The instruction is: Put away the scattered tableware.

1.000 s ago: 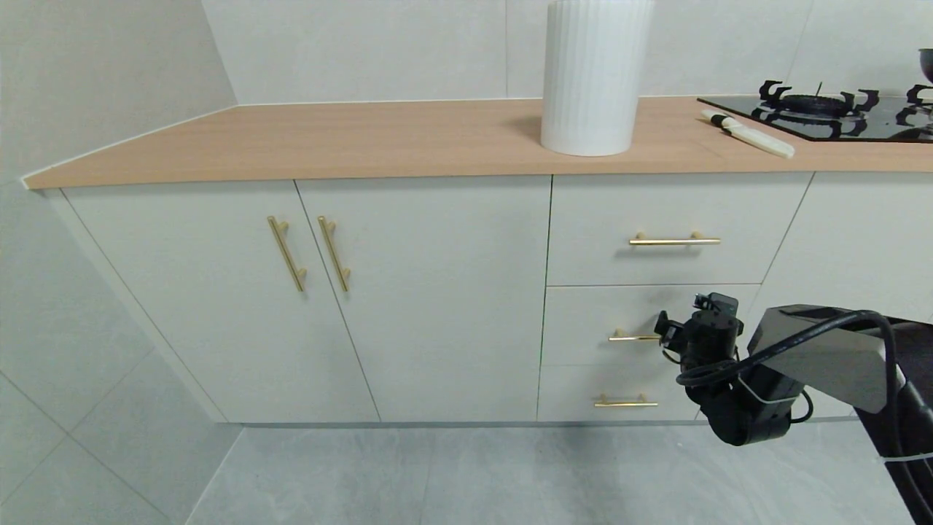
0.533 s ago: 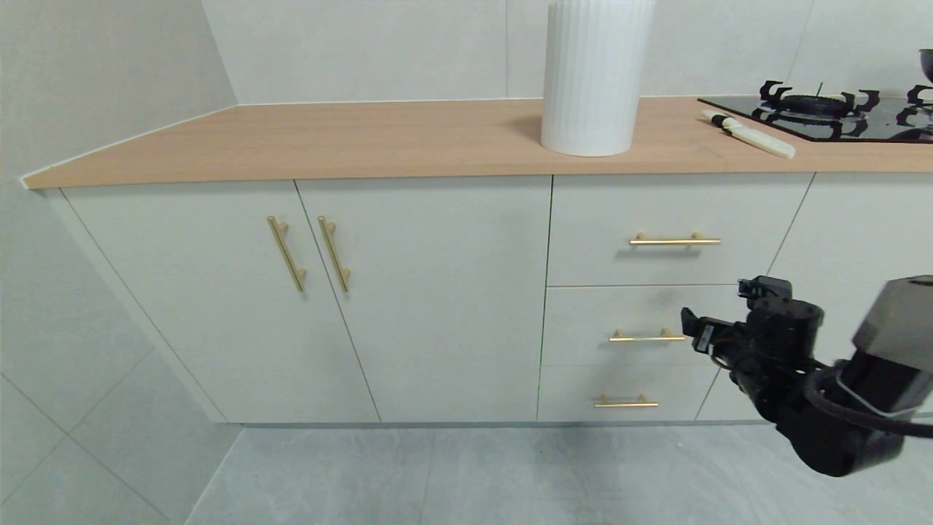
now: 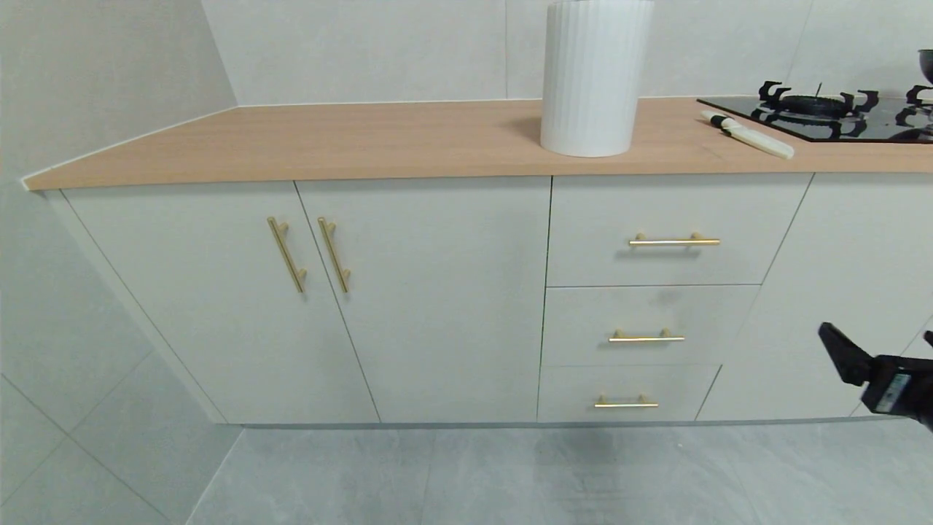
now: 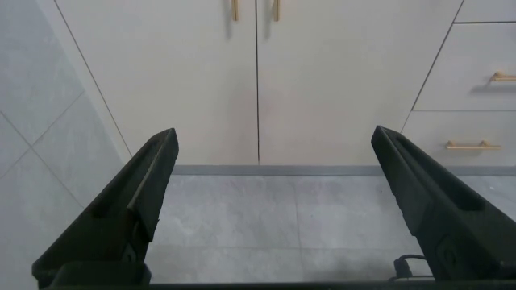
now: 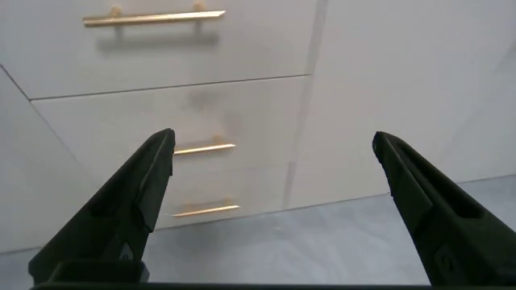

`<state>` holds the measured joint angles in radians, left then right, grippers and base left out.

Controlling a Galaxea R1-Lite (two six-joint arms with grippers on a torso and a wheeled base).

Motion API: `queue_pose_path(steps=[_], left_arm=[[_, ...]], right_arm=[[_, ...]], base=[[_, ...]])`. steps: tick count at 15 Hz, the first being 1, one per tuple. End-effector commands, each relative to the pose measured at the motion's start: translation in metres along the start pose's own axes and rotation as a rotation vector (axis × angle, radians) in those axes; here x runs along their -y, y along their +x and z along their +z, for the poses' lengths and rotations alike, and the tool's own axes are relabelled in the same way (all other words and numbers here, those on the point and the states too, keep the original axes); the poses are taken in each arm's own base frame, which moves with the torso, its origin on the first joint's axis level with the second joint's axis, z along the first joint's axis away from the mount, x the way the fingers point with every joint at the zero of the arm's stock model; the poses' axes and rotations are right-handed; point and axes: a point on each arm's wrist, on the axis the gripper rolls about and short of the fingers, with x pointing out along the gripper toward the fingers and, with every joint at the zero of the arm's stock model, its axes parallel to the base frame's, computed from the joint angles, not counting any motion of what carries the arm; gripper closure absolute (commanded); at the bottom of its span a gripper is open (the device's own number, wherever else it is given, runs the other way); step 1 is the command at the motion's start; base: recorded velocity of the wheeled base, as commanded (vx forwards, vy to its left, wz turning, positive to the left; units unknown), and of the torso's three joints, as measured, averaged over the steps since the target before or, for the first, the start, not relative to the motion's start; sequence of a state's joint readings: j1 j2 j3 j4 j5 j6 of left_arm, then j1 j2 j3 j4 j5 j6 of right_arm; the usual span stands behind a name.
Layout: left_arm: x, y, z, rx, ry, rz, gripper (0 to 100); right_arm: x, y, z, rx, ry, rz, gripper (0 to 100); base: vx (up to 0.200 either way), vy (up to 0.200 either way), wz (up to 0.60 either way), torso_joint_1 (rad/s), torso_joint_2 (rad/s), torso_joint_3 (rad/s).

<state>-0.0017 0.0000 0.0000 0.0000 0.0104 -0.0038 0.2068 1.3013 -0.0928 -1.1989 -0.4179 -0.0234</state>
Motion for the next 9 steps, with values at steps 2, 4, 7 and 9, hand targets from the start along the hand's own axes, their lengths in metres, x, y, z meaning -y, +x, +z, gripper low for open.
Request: queue_pose_path(steps=[2,4,7,9], left_arm=[[0.000,0.000,0.000,0.000,-0.001,0.000,0],[0.000,0.000,0.000,0.000,-0.001,0.000,0],[0.000,0.000,0.000,0.000,-0.001,0.000,0],[0.000,0.000,0.000,0.000,-0.001,0.000,0]], right_arm=[[0.042,-0.089,0.017,0.141,-0.042,-0.086,0],[0.063,-0.136,0.026,0.141,-0.046,-0.123,0],[0.077,-0.184,0.021,0.142,-0.051,-0.203,0],[0.079,-0.197,0.014,0.191,-0.035,-0.200,0]], base=[[0.000,0.000,0.00,0.000,0.00,0.000],[0.000,0.000,0.00,0.000,0.00,0.000],[0.000,0.000,0.00,0.000,0.00,0.000],[0.000,0.000,0.00,0.000,0.00,0.000]])
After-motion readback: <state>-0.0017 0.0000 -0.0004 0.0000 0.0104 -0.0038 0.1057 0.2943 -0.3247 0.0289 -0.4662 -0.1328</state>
